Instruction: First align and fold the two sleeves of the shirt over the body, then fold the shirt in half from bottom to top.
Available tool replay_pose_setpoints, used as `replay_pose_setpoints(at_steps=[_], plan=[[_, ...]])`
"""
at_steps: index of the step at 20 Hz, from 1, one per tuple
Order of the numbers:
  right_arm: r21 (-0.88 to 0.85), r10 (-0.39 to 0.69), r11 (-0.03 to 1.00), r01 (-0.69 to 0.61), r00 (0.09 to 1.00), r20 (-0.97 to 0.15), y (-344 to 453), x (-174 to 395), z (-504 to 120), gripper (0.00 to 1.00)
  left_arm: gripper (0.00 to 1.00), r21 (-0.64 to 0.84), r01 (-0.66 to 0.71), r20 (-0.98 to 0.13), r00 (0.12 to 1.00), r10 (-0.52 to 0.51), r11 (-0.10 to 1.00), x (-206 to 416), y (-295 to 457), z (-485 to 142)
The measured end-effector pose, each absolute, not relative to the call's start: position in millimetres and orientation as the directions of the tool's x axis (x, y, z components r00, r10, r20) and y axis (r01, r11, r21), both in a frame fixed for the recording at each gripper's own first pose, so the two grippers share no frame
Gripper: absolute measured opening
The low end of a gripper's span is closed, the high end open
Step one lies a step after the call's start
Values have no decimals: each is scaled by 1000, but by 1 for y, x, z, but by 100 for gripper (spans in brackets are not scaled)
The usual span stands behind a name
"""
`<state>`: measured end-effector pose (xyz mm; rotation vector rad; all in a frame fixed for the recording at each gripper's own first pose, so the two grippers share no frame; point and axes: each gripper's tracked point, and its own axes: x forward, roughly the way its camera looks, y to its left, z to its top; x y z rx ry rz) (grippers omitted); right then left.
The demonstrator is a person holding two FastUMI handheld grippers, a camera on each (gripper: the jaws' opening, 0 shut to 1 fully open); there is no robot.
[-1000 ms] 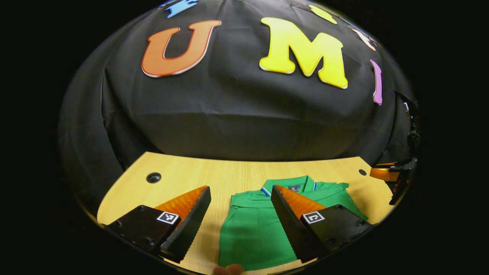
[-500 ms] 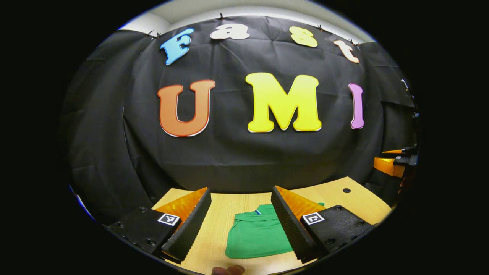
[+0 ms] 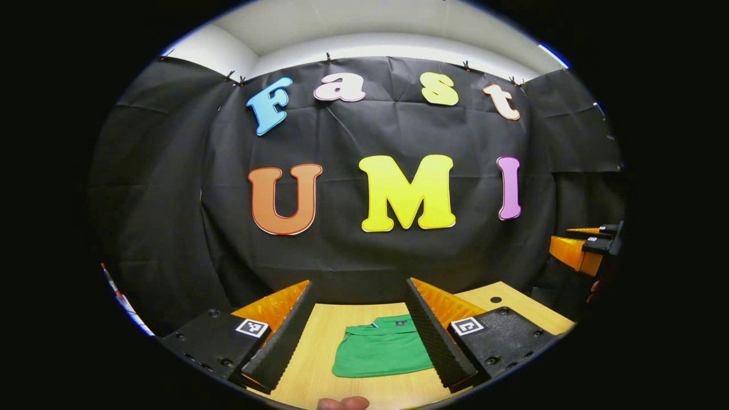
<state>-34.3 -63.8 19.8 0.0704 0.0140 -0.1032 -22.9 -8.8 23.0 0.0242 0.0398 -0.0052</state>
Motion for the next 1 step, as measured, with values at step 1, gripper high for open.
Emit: replay_pose_setpoints(at_steps=[1], plan=[[75, -100, 992, 100, 995, -12, -59, -41, 20, 62, 94, 20, 2, -38, 999, -1, 1000, -28, -11, 25]])
